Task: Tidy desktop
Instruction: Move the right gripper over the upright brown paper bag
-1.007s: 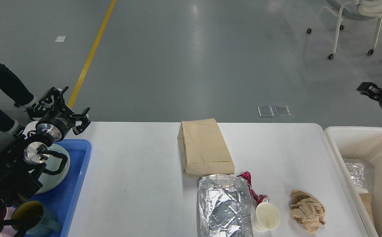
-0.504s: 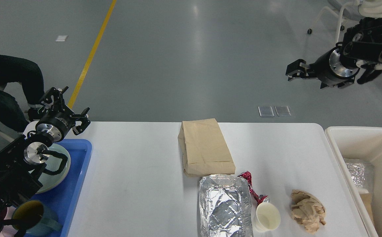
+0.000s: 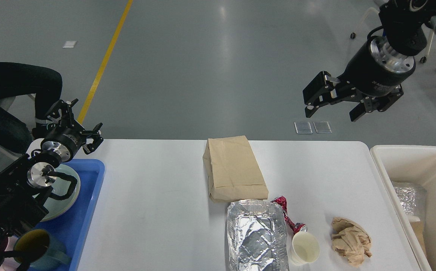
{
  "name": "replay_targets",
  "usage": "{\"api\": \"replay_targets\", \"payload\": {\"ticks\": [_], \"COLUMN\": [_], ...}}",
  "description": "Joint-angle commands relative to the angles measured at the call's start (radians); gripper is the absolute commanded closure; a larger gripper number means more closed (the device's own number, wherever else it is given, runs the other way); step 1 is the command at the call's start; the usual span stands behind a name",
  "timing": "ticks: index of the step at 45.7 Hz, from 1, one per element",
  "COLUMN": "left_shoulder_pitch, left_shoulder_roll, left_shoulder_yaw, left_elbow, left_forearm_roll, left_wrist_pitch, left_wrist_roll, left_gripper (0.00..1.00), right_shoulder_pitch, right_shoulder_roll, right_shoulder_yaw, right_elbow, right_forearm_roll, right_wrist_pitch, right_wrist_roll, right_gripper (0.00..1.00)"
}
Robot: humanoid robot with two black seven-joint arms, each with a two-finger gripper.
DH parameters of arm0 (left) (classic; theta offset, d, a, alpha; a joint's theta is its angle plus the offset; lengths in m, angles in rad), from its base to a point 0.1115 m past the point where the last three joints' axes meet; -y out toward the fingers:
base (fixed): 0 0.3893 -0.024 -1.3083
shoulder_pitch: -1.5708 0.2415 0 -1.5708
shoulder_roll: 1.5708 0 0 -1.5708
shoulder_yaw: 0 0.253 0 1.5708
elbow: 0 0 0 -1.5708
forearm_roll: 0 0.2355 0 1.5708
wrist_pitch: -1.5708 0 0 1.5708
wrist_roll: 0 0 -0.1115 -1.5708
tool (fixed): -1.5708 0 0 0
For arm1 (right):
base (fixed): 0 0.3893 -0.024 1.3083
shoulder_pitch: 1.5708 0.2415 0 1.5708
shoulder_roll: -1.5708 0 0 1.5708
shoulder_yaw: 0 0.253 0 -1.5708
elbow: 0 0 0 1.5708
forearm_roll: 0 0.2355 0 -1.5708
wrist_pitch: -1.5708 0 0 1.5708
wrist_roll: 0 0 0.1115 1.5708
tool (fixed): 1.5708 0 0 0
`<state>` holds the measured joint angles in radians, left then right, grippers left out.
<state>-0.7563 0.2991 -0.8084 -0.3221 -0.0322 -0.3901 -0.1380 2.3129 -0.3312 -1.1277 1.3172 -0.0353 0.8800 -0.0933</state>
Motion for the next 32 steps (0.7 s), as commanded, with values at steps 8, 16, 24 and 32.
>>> {"api": "replay_targets", "payload": {"ticks": [8, 16, 24, 32], "left_shoulder_pitch": [0.000, 0.000, 0.000, 0.000], "left_shoulder_roll": [0.000, 0.000, 0.000, 0.000], "left_shoulder_yaw": [0.000, 0.000, 0.000, 0.000], "left_elbow": [0.000, 0.000, 0.000, 0.000], "left_forearm_roll": [0.000, 0.000, 0.000, 0.000], "left_wrist_pitch": [0.000, -0.001, 0.000, 0.000], "left_wrist_roll": [0.000, 0.000, 0.000, 0.000], "left_gripper": [0.03, 0.03, 0.03, 0.03], "right_shoulder_pitch": [-0.151, -0.204, -0.220, -0.228], "right_shoulder_roll": [-0.034, -0.063, -0.065, -0.063], "right_shoulder_yaw": [0.006, 0.006, 0.012, 0.029], "right_elbow": [-0.007, -0.007, -0.013, -0.036], "right_forearm_roll": [0.000, 0.000, 0.005, 0.060], "right_wrist_pitch": [-0.111, -0.171, -0.220, -0.285], "right_wrist_roll": [-0.003, -0.003, -0.003, -0.003], "right_gripper": [0.00, 0.00, 0.00, 0.00]}}
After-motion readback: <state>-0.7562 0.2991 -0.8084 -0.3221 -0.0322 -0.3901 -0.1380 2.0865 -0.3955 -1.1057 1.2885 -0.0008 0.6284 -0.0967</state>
